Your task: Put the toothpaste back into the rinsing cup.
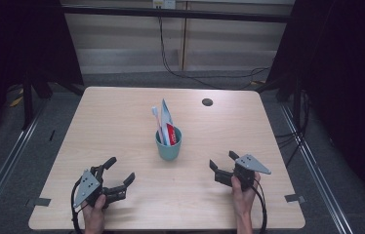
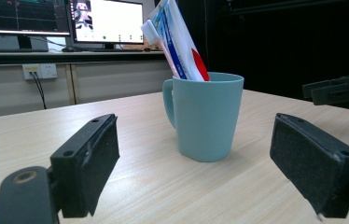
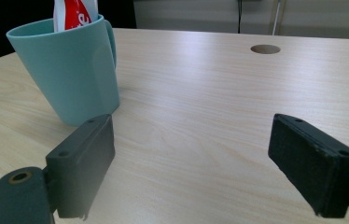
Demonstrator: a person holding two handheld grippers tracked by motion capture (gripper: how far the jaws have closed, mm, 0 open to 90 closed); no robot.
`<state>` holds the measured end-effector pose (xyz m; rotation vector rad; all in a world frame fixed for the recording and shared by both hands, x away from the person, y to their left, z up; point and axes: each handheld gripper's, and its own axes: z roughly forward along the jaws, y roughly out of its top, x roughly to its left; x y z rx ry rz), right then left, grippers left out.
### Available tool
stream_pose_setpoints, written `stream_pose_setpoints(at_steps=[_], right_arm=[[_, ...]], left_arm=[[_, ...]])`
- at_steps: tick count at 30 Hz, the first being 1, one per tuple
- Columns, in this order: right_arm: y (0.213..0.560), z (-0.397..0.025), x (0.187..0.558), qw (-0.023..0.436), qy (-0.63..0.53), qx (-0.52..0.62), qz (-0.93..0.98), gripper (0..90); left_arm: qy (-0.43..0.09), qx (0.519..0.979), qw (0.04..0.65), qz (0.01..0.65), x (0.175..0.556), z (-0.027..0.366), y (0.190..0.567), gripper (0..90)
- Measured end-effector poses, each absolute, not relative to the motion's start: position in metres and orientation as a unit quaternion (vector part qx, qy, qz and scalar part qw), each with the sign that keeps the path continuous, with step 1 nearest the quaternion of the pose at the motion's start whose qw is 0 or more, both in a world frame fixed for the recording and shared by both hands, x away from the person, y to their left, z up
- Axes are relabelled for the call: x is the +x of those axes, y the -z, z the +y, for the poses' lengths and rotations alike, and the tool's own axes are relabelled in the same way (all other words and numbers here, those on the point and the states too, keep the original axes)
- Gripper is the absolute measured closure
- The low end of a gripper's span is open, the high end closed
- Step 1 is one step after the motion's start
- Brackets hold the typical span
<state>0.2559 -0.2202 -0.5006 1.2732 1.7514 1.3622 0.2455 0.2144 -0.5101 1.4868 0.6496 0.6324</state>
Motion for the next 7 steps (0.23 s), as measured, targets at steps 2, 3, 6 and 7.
stream_pose_setpoints(at_steps=[2, 3, 6, 7], right_arm=[[0.5030, -0.2212, 0.2537, 0.293, -0.511, 0.479, 0.651, 14.1], [0.5048, -0.2216, 0.2527, 0.294, -0.513, 0.481, 0.648, 14.1], [0.5051, -0.2223, 0.2513, 0.297, -0.517, 0.479, 0.644, 14.0], [0.5051, -0.2223, 0.2513, 0.299, -0.517, 0.479, 0.644, 14.1]], left_arm=[[-0.278, 0.653, 0.644, 0.285, 0.2455, 0.2144, 0.5101, 15.5], [-0.278, 0.653, 0.644, 0.285, 0.2454, 0.2144, 0.5101, 15.5], [-0.277, 0.653, 0.644, 0.286, 0.2455, 0.2144, 0.5101, 15.5], [-0.278, 0.655, 0.642, 0.285, 0.2455, 0.2149, 0.5100, 15.5]])
